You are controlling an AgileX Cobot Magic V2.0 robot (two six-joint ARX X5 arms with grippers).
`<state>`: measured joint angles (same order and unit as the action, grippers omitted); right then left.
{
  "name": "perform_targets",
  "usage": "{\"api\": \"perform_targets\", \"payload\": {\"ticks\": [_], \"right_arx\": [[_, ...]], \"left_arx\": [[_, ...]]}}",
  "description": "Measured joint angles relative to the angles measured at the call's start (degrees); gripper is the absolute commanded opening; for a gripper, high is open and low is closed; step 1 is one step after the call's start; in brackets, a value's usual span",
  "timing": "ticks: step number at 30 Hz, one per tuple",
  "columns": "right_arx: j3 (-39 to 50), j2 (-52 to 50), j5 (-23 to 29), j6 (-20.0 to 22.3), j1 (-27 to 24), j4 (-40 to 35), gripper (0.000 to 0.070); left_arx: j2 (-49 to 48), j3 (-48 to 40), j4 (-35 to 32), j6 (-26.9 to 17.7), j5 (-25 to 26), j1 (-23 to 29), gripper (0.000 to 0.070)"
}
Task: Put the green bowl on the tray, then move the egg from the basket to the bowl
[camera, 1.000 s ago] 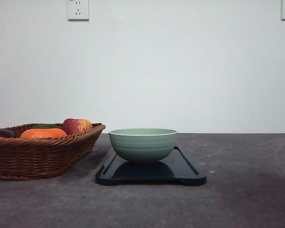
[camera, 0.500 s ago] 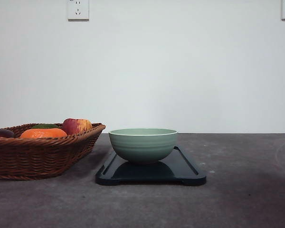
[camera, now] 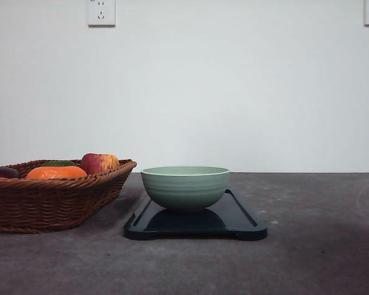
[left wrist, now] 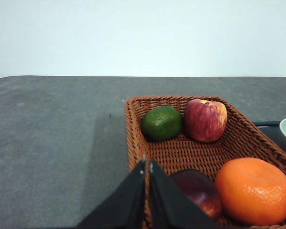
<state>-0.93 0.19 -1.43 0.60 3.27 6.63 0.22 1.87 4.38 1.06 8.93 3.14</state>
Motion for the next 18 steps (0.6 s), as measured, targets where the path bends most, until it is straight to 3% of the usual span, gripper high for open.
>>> {"api": "perform_targets", "payload": {"ticks": [18], "right_arx": [[0.0,0.0,0.0,0.0,0.0,0.0,0.0026]], "left_arx": [[0.0,0.0,0.0,0.0,0.0,0.0,0.0000]]}}
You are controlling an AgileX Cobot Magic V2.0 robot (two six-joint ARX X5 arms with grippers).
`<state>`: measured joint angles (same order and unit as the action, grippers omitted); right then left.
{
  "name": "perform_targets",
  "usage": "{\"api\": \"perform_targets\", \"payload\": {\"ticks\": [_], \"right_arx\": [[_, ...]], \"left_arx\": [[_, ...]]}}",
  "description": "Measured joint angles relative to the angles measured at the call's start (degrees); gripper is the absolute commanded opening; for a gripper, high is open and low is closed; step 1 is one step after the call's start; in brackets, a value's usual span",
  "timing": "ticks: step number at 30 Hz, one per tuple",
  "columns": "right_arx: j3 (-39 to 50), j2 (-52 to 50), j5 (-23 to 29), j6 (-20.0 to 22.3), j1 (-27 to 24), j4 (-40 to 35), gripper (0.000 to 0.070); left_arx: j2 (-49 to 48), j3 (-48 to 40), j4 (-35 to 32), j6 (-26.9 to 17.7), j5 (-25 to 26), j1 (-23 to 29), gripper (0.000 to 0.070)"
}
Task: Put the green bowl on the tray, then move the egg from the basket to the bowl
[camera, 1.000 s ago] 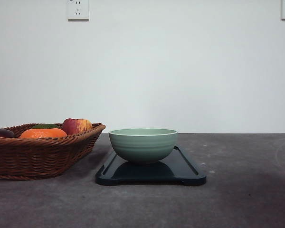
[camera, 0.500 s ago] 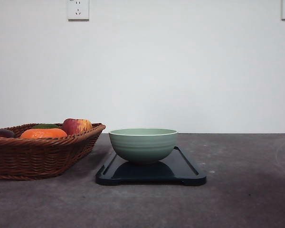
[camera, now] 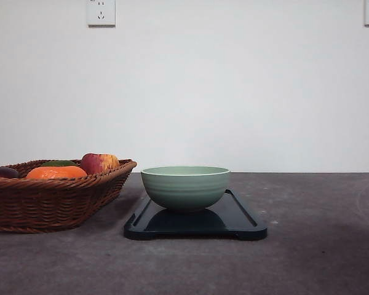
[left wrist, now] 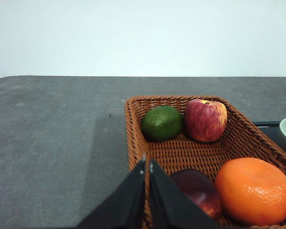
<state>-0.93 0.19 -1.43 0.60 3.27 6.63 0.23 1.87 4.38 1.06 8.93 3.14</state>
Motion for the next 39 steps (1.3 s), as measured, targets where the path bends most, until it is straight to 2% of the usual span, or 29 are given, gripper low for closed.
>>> {"api": "perform_targets", "payload": {"ticks": [39], "right_arx": [[0.0,0.0,0.0,0.0,0.0,0.0,0.0026]], "left_arx": [[0.0,0.0,0.0,0.0,0.0,0.0,0.0000]]}}
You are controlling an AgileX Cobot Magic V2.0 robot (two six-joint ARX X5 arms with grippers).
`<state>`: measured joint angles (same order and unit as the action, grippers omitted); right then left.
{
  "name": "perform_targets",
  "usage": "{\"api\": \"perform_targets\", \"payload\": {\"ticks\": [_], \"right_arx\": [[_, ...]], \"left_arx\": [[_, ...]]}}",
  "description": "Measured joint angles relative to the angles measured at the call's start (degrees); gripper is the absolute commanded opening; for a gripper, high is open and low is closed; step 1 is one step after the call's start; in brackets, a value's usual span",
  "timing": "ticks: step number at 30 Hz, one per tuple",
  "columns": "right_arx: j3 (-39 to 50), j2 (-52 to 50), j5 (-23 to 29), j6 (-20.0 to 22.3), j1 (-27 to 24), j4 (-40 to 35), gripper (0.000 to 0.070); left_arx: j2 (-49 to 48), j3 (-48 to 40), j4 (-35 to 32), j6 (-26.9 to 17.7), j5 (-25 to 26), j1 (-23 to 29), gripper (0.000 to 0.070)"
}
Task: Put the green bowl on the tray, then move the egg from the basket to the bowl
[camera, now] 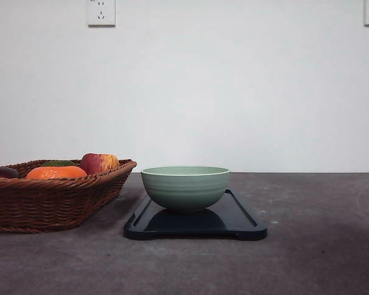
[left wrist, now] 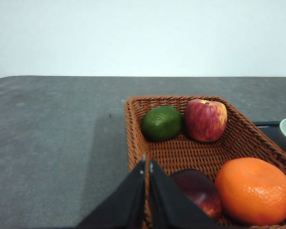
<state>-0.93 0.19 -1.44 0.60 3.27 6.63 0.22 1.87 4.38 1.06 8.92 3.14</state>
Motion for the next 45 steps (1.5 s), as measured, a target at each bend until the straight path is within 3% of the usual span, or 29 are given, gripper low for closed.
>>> {"api": "perform_targets", "payload": {"ticks": [45], "right_arx": [[0.0,0.0,0.0,0.0,0.0,0.0,0.0026]], "left_arx": [[0.0,0.0,0.0,0.0,0.0,0.0,0.0000]]}}
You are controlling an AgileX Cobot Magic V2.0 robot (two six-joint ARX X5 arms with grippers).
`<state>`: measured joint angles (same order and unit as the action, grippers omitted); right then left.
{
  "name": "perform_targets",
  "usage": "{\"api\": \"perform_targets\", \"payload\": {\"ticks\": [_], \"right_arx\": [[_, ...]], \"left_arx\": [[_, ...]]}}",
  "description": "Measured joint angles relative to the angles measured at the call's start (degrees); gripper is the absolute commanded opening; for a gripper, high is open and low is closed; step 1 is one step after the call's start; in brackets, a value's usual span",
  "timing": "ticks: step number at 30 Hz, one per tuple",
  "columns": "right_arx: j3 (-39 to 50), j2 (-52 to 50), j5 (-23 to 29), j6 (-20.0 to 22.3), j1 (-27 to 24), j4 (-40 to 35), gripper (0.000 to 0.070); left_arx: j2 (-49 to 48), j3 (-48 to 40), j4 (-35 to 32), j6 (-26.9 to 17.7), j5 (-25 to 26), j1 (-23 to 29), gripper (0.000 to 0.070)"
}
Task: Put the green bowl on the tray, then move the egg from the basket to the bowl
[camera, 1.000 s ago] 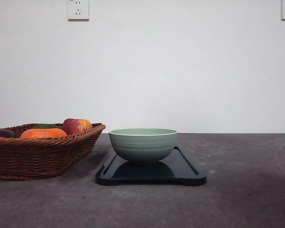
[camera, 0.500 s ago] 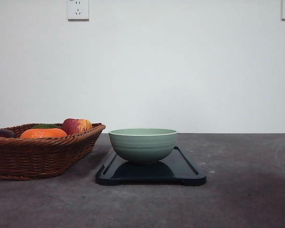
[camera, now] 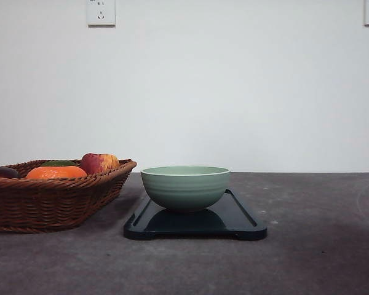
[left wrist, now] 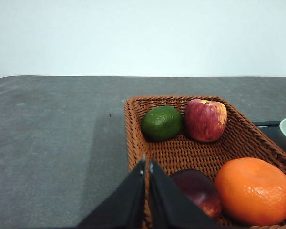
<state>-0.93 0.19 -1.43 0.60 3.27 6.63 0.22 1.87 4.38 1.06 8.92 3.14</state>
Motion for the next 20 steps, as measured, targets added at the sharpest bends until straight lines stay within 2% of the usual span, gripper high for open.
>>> {"api": "perform_targets", "payload": {"ticks": [20], "right_arx": [[0.0,0.0,0.0,0.0,0.0,0.0,0.0026]], "left_arx": [[0.0,0.0,0.0,0.0,0.0,0.0,0.0000]]}}
